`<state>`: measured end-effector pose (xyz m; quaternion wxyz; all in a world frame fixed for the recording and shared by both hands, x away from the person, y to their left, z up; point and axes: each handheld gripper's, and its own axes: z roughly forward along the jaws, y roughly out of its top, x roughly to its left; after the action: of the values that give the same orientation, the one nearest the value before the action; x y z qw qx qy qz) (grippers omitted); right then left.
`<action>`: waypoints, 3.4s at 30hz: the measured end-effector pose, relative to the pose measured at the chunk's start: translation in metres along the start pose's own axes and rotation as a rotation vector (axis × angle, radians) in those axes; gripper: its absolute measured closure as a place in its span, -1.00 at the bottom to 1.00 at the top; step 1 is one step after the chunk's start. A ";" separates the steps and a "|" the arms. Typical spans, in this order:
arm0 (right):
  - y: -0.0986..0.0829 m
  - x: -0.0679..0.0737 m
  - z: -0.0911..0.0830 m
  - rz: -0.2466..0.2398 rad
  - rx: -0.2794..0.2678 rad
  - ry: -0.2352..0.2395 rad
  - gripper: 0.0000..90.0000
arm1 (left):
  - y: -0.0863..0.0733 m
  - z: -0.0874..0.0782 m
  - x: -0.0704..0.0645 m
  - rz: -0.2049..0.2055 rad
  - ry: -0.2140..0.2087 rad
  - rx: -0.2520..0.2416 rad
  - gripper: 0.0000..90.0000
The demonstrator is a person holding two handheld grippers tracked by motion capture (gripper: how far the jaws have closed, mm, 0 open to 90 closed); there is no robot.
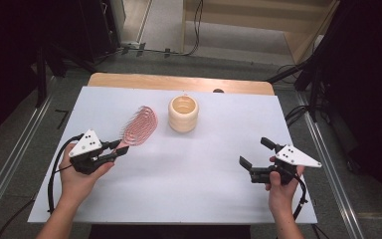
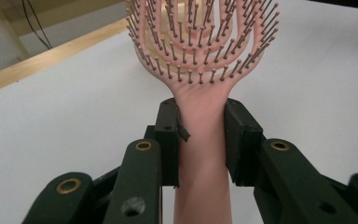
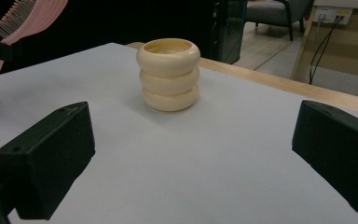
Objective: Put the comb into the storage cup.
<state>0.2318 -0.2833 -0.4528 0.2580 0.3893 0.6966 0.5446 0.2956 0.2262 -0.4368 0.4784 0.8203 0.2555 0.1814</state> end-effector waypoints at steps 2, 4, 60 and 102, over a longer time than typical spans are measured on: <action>0.002 0.002 0.003 0.003 0.001 0.007 -1.00 | 0.001 0.002 -0.001 -0.002 0.002 -0.009 0.57; 0.004 0.004 0.006 0.004 0.001 0.016 -1.00 | 0.002 0.002 -0.001 -0.008 0.001 -0.016 0.57; 0.066 0.073 0.076 0.063 -0.054 0.223 -1.00 | 0.021 0.049 -0.043 -0.011 -0.027 -0.138 0.57; 0.045 0.099 0.100 0.340 0.000 0.201 -0.63 | 0.009 0.085 -0.096 0.024 -0.090 -0.134 0.57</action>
<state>0.2660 -0.1413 -0.4308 0.0916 0.4451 0.6433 0.6162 0.2664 0.1071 -0.4745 0.5412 0.7968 0.2109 0.1668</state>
